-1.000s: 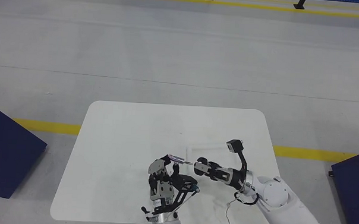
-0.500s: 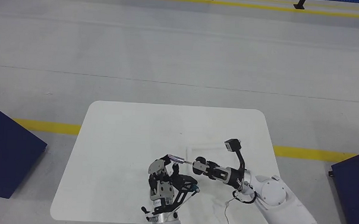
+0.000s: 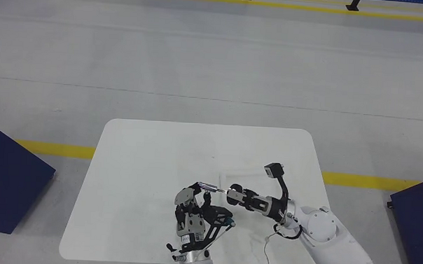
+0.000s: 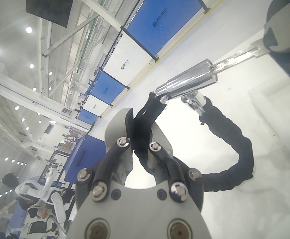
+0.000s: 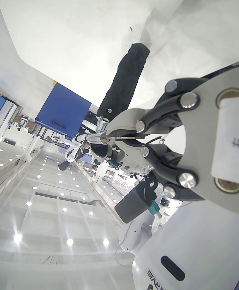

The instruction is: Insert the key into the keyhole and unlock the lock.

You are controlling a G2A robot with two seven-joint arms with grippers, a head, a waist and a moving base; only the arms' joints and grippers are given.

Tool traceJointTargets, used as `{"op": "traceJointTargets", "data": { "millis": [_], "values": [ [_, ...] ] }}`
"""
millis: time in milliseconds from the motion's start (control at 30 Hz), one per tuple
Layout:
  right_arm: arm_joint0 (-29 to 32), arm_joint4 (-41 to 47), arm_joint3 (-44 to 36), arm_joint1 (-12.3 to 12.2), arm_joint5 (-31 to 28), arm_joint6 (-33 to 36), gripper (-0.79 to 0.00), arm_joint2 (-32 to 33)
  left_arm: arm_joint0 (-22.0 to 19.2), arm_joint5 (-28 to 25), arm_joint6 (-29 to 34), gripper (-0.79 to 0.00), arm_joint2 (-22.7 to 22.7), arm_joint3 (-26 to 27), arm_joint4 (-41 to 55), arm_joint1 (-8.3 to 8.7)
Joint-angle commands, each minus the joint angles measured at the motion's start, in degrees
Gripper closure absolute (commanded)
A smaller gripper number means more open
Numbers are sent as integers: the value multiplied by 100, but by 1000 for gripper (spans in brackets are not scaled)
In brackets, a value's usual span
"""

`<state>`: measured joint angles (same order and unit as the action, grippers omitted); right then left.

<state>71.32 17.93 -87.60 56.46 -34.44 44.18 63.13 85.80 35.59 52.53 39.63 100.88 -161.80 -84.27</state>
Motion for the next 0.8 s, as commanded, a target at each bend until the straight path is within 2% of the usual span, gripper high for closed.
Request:
{"op": "traceJointTargets", "data": {
  "millis": [0, 67, 267, 767],
  "values": [
    [-14, -50, 4, 13, 44, -35, 0, -21, 0, 0, 0, 0, 0, 0, 0, 0],
    [-12, -132, -125, 41, 117, -127, 0, -111, 142, -29, -204, 0, 146, 235, 16, 62],
    [4, -259, -215, 74, 206, -264, 0, -150, 323, -144, -479, 0, 310, 389, 142, 135],
    [79, -143, -403, 78, 345, -155, 0, 40, 439, -196, -644, 0, 445, 247, 214, 90]
  ]
}}
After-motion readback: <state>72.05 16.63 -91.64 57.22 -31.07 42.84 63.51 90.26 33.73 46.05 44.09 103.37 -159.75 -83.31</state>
